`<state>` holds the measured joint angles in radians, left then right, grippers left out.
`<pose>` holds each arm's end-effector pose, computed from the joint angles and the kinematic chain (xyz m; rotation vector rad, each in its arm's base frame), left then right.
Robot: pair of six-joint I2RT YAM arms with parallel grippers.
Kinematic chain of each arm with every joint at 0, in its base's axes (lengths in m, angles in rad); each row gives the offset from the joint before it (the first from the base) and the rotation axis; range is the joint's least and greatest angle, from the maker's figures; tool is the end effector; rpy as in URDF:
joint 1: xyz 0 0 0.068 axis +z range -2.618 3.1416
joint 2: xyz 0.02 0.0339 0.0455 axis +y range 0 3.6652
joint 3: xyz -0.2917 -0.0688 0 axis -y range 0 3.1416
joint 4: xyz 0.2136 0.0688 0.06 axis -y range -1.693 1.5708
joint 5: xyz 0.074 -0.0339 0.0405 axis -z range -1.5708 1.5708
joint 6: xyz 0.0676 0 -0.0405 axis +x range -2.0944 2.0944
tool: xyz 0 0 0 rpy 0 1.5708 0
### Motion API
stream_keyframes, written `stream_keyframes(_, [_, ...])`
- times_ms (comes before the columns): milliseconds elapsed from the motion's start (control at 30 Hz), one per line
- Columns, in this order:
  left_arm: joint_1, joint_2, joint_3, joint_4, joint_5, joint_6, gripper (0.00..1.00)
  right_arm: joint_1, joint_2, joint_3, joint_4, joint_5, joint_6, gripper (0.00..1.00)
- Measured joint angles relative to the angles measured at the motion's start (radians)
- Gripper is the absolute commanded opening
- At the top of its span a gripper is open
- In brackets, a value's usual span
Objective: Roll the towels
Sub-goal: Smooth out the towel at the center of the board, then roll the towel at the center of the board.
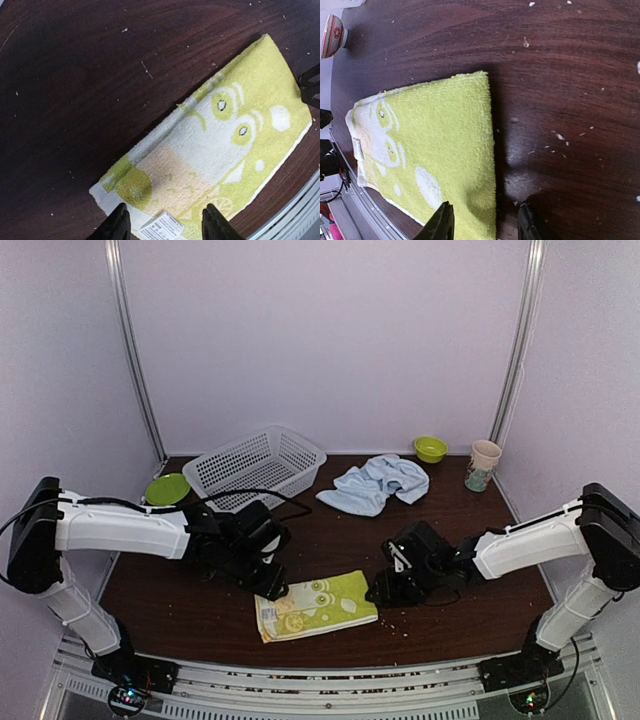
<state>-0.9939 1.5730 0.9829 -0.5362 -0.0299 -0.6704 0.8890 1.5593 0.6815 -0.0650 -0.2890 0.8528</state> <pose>0.1612 -0.2440 0.2084 0.4397 2.7528 -0.4377 0.1620 0.2302 0.1669 -0.1826 2.7922 0.9563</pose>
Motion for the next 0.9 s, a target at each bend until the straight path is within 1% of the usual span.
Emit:
stream_keyframes(100, [0.000,-0.019,0.004,-0.009,0.000,0.000,0.49,-0.005,0.023,-0.007,0.059,-0.036,0.026,0.34])
stream_keyframes(167, [0.000,-0.021,0.004,-0.014,0.000,0.000,0.48,-0.009,0.040,-0.008,0.096,-0.054,0.042,0.27])
stream_keyframes(233, [0.000,-0.021,0.004,-0.015,0.000,0.000,0.48,-0.010,0.051,-0.015,0.124,-0.062,0.056,0.17])
stream_keyframes(400, [0.000,-0.021,0.004,-0.016,0.000,0.000,0.47,-0.026,0.053,-0.054,0.173,-0.063,0.082,0.00])
stream_keyframes(533, [-0.003,-0.021,0.010,-0.019,0.000,0.000,0.47,-0.050,0.031,-0.090,0.196,-0.059,0.099,0.00])
stream_keyframes(700, [-0.013,-0.011,0.055,-0.030,0.000,0.005,0.47,-0.096,-0.051,-0.159,0.177,-0.037,0.097,0.00])
stream_keyframes(767, [-0.019,0.000,0.080,-0.032,0.000,0.009,0.47,-0.117,-0.095,-0.180,0.144,-0.017,0.092,0.00])
stream_keyframes(900, [-0.034,0.040,0.143,-0.033,0.007,0.019,0.46,-0.139,-0.207,-0.182,0.012,0.062,0.041,0.00])
